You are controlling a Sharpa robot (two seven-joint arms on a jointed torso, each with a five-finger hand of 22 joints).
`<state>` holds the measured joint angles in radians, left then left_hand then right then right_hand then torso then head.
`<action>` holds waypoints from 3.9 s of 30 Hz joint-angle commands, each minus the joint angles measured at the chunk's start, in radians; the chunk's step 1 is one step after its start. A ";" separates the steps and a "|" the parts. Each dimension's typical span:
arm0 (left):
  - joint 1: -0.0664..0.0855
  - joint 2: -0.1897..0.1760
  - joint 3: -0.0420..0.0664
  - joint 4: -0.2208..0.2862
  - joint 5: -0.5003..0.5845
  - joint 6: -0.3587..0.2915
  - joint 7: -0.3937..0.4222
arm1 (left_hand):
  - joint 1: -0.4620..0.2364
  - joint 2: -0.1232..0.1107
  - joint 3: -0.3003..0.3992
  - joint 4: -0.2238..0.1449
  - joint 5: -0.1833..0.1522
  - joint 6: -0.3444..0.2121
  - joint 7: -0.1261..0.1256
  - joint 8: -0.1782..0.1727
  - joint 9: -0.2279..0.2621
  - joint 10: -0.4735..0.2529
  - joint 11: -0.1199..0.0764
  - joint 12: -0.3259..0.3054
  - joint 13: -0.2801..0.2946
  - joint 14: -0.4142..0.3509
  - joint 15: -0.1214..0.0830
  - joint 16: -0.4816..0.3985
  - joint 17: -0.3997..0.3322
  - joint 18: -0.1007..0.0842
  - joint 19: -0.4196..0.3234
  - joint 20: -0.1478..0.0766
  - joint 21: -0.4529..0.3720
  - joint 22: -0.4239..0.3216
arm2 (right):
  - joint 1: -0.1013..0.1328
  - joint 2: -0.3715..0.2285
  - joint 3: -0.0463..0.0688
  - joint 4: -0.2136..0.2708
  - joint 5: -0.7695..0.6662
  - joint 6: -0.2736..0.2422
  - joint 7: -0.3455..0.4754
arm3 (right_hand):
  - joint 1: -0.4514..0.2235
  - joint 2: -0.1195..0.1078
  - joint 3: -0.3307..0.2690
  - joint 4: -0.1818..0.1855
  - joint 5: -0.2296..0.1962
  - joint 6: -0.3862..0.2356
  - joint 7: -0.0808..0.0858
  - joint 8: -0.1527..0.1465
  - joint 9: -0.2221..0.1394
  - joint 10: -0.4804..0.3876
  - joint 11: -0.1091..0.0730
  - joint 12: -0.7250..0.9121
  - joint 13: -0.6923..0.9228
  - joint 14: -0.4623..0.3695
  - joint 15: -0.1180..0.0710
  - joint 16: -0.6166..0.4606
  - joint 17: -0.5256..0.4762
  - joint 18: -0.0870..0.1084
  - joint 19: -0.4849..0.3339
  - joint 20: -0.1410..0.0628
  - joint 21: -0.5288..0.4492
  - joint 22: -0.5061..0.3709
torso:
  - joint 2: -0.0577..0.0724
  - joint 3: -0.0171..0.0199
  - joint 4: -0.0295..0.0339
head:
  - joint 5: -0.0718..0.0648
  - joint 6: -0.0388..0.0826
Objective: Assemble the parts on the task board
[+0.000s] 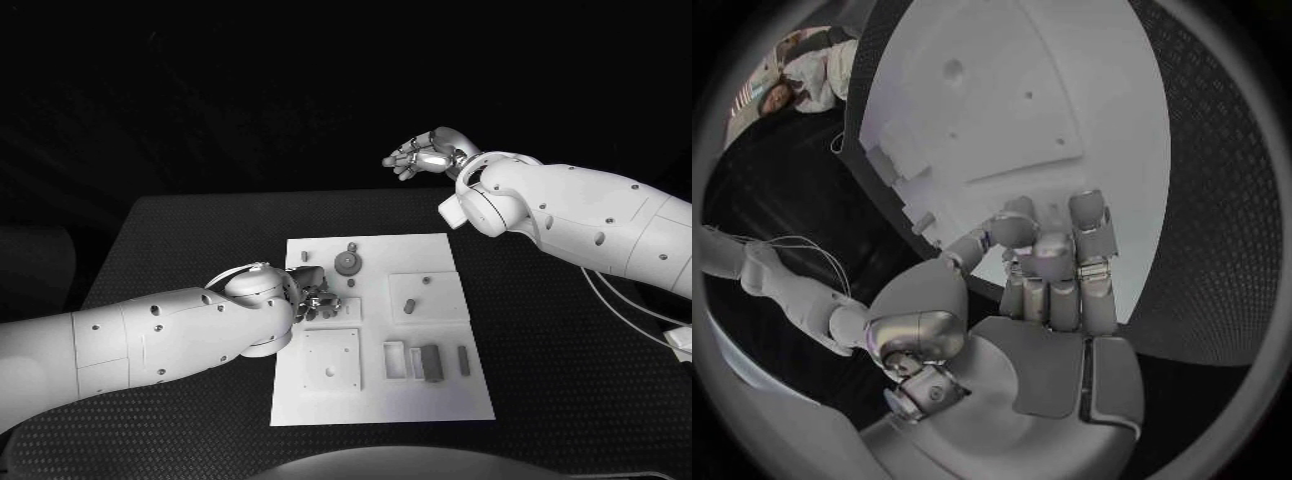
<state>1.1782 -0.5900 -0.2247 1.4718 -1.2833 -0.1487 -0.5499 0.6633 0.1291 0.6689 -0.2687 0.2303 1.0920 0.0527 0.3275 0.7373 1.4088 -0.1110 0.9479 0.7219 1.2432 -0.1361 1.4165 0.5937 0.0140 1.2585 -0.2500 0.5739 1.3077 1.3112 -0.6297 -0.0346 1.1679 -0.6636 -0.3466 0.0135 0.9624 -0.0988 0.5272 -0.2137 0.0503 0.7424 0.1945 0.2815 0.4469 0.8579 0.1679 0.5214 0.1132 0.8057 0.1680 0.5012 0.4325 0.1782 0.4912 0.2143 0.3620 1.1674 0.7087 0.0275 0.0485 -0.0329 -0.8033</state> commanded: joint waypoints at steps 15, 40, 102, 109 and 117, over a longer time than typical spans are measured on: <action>-0.022 0.004 -0.015 0.002 -0.016 0.013 0.012 | 0.011 0.022 0.006 0.013 -0.014 0.171 -0.068 -0.001 0.000 -0.022 -0.014 0.003 -0.004 -0.051 -0.047 0.007 -0.005 -0.003 0.010 -0.016 -0.005 0.018 | -0.002 -0.001 0.000 0.001 0.005 0.016 0.008 | -0.008 -0.004 0.000 0.004 0.000 -0.002 0.029 0.006 -0.002 0.005 0.002 -0.003 -0.004 -0.009 0.004 -0.007 0.003 -0.011 -0.010 0.002 -0.006 0.003 | 0.000 -0.0005 0.0003 | -0.002 0.005; -0.024 -0.013 -0.014 -0.001 0.005 -0.079 0.022 | 0.012 0.023 0.008 0.011 -0.023 0.170 -0.067 -0.001 0.001 -0.024 -0.013 0.002 -0.005 -0.050 -0.049 0.006 -0.009 -0.002 0.011 -0.018 -0.006 0.017 | -0.003 -0.002 0.000 0.000 0.005 0.017 0.007 | -0.008 -0.003 0.000 0.006 0.000 -0.002 0.029 0.007 -0.003 0.005 0.003 -0.003 -0.006 -0.012 0.006 -0.011 0.006 -0.012 -0.011 0.001 -0.008 0.006 | 0.000 0.0002 0.0008 | -0.005 0.001; -0.022 -0.012 0.013 -0.024 0.054 -0.056 0.026 | 0.038 0.002 0.015 0.018 -0.088 0.159 -0.063 -0.008 0.004 -0.027 -0.009 -0.006 -0.013 -0.054 -0.052 -0.001 -0.024 -0.002 0.005 -0.021 -0.017 0.016 | -0.006 -0.004 0.000 -0.002 0.005 0.020 0.004 | -0.008 -0.003 -0.001 0.008 0.000 -0.003 0.029 0.008 -0.005 0.005 0.003 -0.001 -0.011 -0.014 0.007 -0.016 0.012 -0.013 -0.012 0.001 -0.012 0.012 | 0.000 0.0011 0.0001 | -0.010 -0.002; -0.022 0.002 0.012 -0.035 0.052 0.009 0.012 | 0.037 0.000 0.013 0.021 -0.092 0.158 -0.062 -0.008 0.004 -0.027 -0.009 -0.007 -0.014 -0.055 -0.051 -0.001 -0.025 -0.003 0.004 -0.021 -0.018 0.016 | -0.006 -0.003 0.000 -0.001 0.005 0.021 0.004 | -0.008 -0.003 -0.002 0.008 0.000 -0.003 0.029 0.008 -0.006 0.005 0.002 -0.001 -0.011 -0.014 0.007 -0.016 0.013 -0.013 -0.012 0.001 -0.012 0.012 | -0.001 0.0013 0.0002 | -0.011 -0.003; -0.022 0.010 0.011 -0.044 0.050 0.049 0.007 | 0.031 0.002 0.008 0.027 -0.095 0.158 -0.062 -0.008 0.004 -0.027 -0.008 -0.007 -0.014 -0.056 -0.050 -0.001 -0.026 -0.004 0.004 -0.020 -0.019 0.016 | -0.007 -0.003 0.000 -0.002 0.005 0.021 0.004 | -0.008 -0.003 -0.002 0.009 0.000 -0.003 0.029 0.008 -0.006 0.006 0.003 -0.001 -0.012 -0.014 0.007 -0.017 0.015 -0.013 -0.012 0.001 -0.013 0.014 | 0.000 0.0012 -0.0006 | -0.011 -0.004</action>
<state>1.1663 -0.5834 -0.2046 1.4323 -1.2380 -0.1849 -0.5163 0.6806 0.1173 0.6768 -0.2475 0.1419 1.1116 0.0473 0.3182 0.7418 1.4019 -0.1041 0.9438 0.7095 1.2433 -0.1365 1.4203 0.5694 0.0139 1.2579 -0.2579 0.5616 1.3075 1.3050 -0.6335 -0.0347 1.1662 -0.6569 -0.3387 0.0119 0.9624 -0.0988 0.5244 -0.2109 0.0503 0.7424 0.1945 0.2846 0.4423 0.8579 0.1679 0.5214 0.1021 0.7988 0.1749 0.4896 0.4460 0.1780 0.4841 0.2143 0.3544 1.1792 0.7081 0.0287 0.0482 -0.0431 -0.8056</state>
